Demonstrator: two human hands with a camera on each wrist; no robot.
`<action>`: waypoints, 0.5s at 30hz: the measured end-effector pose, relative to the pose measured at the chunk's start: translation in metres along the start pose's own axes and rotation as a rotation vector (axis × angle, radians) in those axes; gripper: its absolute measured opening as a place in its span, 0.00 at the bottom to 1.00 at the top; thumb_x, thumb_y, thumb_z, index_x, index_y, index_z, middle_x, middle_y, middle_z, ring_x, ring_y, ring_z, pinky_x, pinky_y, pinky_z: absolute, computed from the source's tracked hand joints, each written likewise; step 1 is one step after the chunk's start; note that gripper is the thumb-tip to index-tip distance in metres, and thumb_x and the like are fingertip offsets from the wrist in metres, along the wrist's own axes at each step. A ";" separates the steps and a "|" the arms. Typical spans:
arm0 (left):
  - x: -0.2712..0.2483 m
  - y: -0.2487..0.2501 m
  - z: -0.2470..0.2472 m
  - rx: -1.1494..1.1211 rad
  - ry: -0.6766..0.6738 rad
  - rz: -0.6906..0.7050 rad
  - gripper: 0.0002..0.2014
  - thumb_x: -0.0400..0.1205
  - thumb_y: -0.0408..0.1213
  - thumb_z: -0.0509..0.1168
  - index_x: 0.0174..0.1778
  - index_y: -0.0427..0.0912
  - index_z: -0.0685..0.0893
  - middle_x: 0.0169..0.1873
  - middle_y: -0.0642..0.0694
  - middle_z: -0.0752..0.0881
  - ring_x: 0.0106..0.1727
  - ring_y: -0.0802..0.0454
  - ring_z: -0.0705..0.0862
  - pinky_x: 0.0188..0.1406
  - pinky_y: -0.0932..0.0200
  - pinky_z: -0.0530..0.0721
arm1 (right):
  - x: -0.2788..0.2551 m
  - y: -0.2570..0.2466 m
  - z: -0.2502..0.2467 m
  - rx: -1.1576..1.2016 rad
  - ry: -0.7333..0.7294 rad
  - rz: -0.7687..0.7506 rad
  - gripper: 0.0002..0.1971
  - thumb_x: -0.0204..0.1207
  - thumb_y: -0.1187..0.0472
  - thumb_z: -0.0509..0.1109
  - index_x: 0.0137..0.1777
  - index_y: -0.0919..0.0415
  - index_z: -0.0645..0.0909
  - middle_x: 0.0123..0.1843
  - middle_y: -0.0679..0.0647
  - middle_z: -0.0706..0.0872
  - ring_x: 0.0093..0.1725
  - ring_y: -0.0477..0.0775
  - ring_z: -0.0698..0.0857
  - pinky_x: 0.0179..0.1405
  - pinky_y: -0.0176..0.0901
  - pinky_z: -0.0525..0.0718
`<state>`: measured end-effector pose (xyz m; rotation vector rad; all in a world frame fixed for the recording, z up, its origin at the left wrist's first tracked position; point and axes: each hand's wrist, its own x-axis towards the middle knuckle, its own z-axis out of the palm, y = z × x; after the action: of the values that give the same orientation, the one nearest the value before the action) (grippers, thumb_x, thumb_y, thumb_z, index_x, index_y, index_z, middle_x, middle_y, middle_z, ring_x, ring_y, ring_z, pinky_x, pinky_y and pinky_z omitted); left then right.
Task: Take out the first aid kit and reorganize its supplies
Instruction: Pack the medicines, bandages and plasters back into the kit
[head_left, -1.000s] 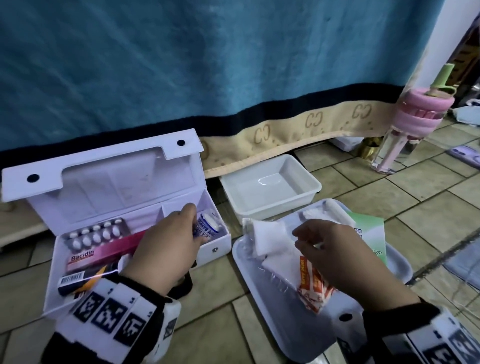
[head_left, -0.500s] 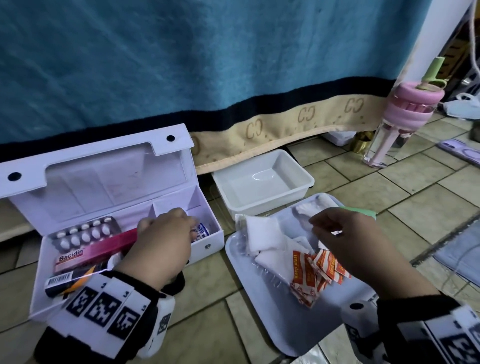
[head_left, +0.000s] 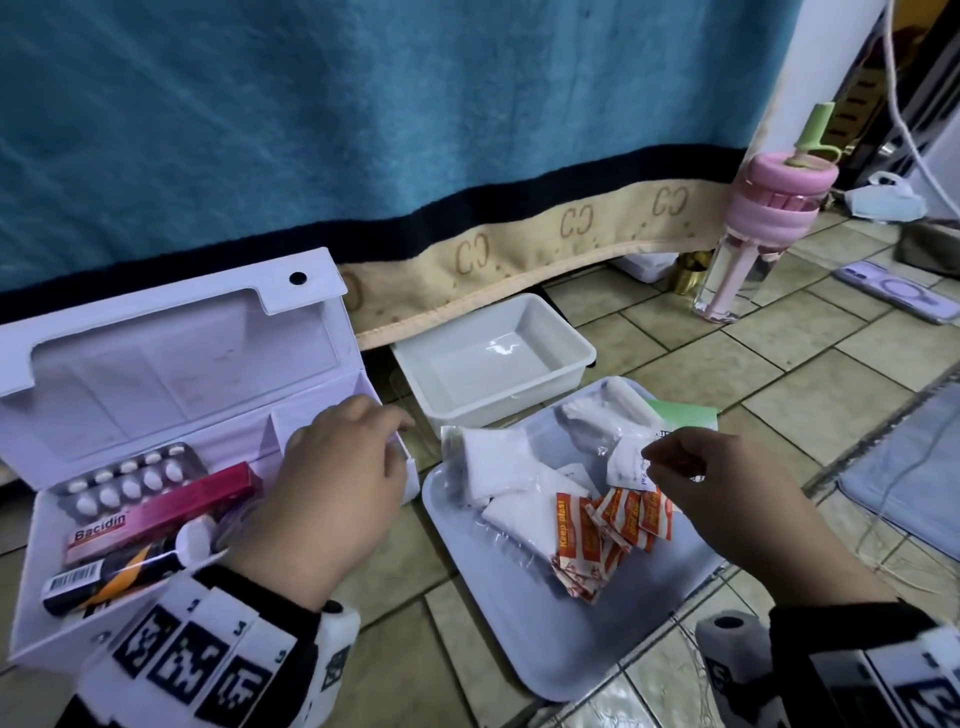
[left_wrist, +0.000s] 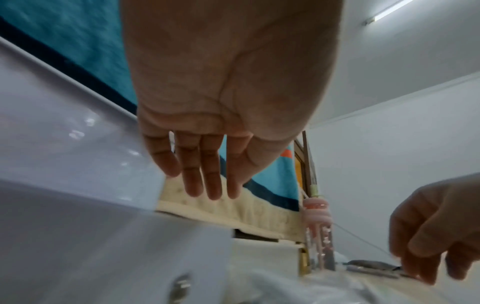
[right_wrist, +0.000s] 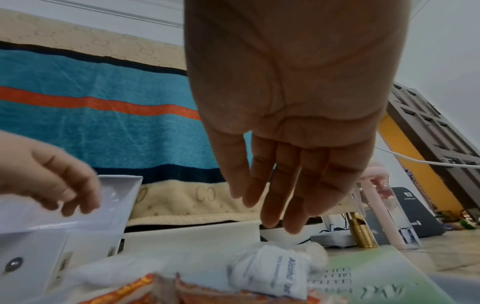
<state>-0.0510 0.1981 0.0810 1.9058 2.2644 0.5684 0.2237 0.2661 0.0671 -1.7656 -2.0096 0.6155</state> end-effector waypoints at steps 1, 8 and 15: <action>-0.002 0.009 0.001 -0.037 0.041 0.037 0.13 0.81 0.37 0.57 0.57 0.51 0.83 0.54 0.52 0.80 0.58 0.49 0.78 0.60 0.50 0.75 | -0.002 0.001 0.001 -0.013 -0.018 0.007 0.06 0.72 0.61 0.73 0.47 0.52 0.86 0.42 0.47 0.89 0.43 0.49 0.87 0.36 0.30 0.76; -0.014 0.055 0.027 0.056 -0.375 0.345 0.17 0.85 0.45 0.54 0.70 0.57 0.70 0.64 0.54 0.75 0.68 0.53 0.71 0.70 0.51 0.68 | -0.014 -0.006 0.017 -0.144 -0.261 -0.021 0.08 0.72 0.54 0.73 0.51 0.48 0.87 0.47 0.45 0.89 0.50 0.45 0.85 0.48 0.36 0.79; -0.022 0.061 0.048 0.137 -0.531 0.430 0.18 0.84 0.44 0.57 0.70 0.49 0.71 0.68 0.49 0.71 0.72 0.48 0.68 0.72 0.49 0.69 | -0.022 -0.014 0.025 -0.364 -0.347 -0.100 0.19 0.75 0.49 0.67 0.66 0.47 0.77 0.63 0.51 0.79 0.62 0.54 0.80 0.57 0.43 0.76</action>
<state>0.0259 0.1944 0.0564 2.2811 1.6106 -0.0686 0.2008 0.2412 0.0547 -1.8393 -2.5683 0.5846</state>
